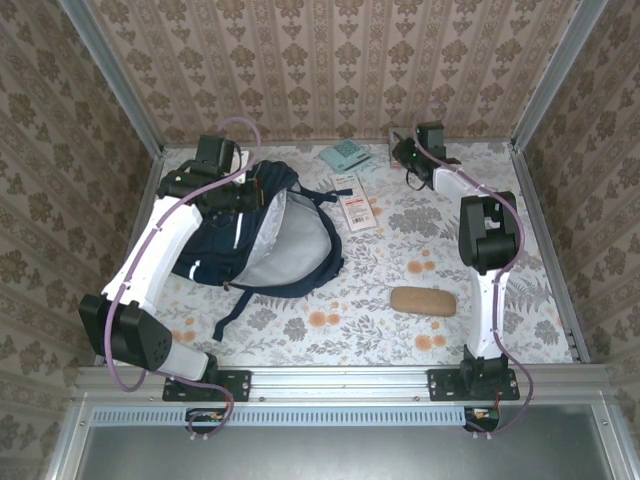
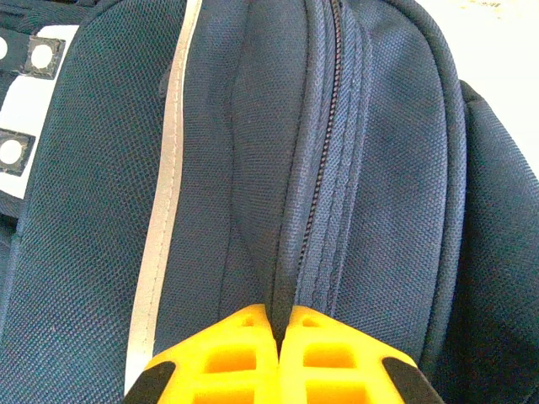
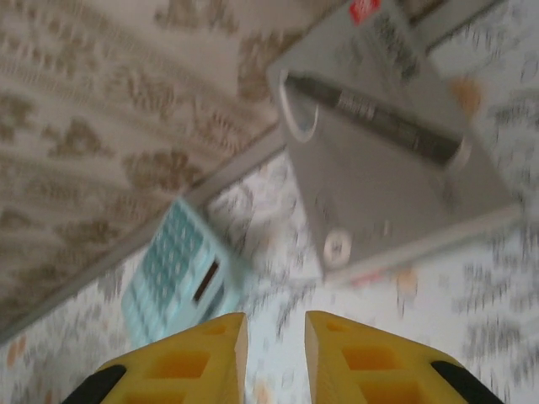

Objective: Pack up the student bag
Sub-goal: Move the pencil case to the top-right of the table.

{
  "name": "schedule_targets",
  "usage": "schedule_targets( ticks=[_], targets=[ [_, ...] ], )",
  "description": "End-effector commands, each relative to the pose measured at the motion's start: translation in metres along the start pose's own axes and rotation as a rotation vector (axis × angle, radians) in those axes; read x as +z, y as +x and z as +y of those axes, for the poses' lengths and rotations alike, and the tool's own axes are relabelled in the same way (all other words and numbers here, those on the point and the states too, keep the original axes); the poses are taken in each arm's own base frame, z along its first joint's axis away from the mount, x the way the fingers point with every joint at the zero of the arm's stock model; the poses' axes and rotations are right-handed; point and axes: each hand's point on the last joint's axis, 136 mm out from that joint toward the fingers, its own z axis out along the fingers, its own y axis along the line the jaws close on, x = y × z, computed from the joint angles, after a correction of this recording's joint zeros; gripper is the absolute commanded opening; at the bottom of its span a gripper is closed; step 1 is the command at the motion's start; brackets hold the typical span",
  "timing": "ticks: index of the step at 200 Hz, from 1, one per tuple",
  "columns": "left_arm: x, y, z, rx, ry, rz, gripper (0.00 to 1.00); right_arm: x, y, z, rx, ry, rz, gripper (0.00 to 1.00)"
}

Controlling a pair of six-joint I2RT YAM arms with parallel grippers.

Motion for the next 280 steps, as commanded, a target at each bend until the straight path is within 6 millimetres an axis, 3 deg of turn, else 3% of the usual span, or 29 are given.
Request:
schedule_targets(
  ticks=[1, 28, 62, 91, 122, 162, 199, 225, 250, 280],
  targets=[
    [-0.009, -0.032, -0.012, -0.013, 0.047, -0.114, 0.0, 0.02, -0.008, 0.004, 0.045, -0.025, 0.013, 0.25],
    [-0.008, -0.033, -0.014, -0.018, 0.044, -0.115, 0.0, 0.046, -0.018, -0.005, 0.07, 0.008, 0.029, 0.24],
    [-0.008, -0.03, -0.017, -0.012, 0.038, -0.106, 0.0, 0.072, -0.006, -0.026, 0.099, 0.063, 0.1, 0.23],
    [-0.008, -0.027, -0.016, -0.01, 0.036, -0.104, 0.0, 0.073, 0.009, -0.048, 0.098, 0.134, 0.139, 0.29],
    [-0.009, -0.025, -0.018, 0.0, 0.045, -0.1, 0.0, 0.062, 0.018, -0.053, 0.102, 0.16, 0.174, 0.3],
    [-0.012, -0.023, -0.019, 0.02, 0.055, -0.111, 0.0, 0.022, 0.041, -0.053, 0.18, 0.14, 0.194, 0.3],
    [-0.008, -0.018, -0.018, 0.024, 0.068, -0.109, 0.0, -0.023, 0.091, -0.066, 0.215, 0.137, 0.293, 0.32],
    [-0.005, -0.013, -0.02, 0.025, 0.094, -0.102, 0.0, -0.066, 0.125, -0.067, 0.192, 0.124, 0.321, 0.35],
    [-0.002, -0.008, -0.019, 0.023, 0.098, -0.09, 0.0, -0.107, 0.134, -0.051, 0.09, 0.114, 0.333, 0.42],
    [-0.002, -0.005, -0.018, 0.023, 0.104, -0.09, 0.0, -0.15, 0.12, -0.039, -0.135, 0.162, 0.318, 0.59]
  ],
)
